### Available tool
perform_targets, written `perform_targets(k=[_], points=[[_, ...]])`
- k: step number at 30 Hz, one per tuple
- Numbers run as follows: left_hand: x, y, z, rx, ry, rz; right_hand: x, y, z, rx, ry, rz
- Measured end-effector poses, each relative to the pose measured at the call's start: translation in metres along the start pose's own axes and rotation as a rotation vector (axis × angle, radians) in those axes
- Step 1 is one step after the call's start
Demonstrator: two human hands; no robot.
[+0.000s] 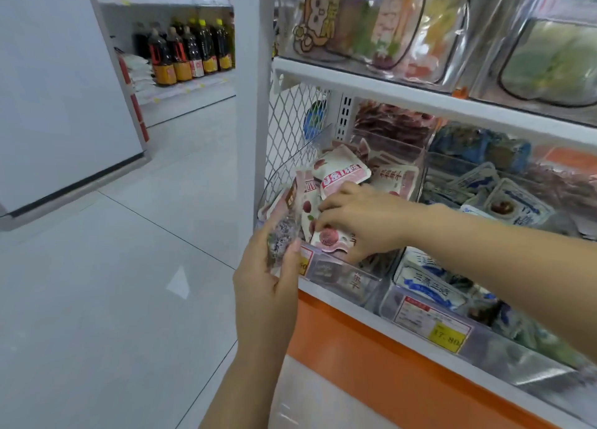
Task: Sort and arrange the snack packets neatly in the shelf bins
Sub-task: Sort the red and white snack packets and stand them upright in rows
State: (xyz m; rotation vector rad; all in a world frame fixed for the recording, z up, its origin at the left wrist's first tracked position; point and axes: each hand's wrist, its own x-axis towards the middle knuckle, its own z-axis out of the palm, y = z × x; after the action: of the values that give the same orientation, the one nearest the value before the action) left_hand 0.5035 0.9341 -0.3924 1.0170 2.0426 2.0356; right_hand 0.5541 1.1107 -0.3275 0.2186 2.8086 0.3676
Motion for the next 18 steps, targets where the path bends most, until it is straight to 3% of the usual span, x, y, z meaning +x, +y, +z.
perform_targets(k=[4,12,18], points=[[0.005,-0.005,0.002,0.003,-0.014,-0.013,0.003,0.002,0.003,-0.083,0.033,-0.055],[0.008,-0.013,0.004,0.029,-0.010,0.032,-0.004,0.029,-0.004,0.165,0.216,-0.049],[0.008,-0.016,0.004,0.032,-0.019,0.032,-0.013,0.037,-0.002,0.132,0.353,-0.045]])
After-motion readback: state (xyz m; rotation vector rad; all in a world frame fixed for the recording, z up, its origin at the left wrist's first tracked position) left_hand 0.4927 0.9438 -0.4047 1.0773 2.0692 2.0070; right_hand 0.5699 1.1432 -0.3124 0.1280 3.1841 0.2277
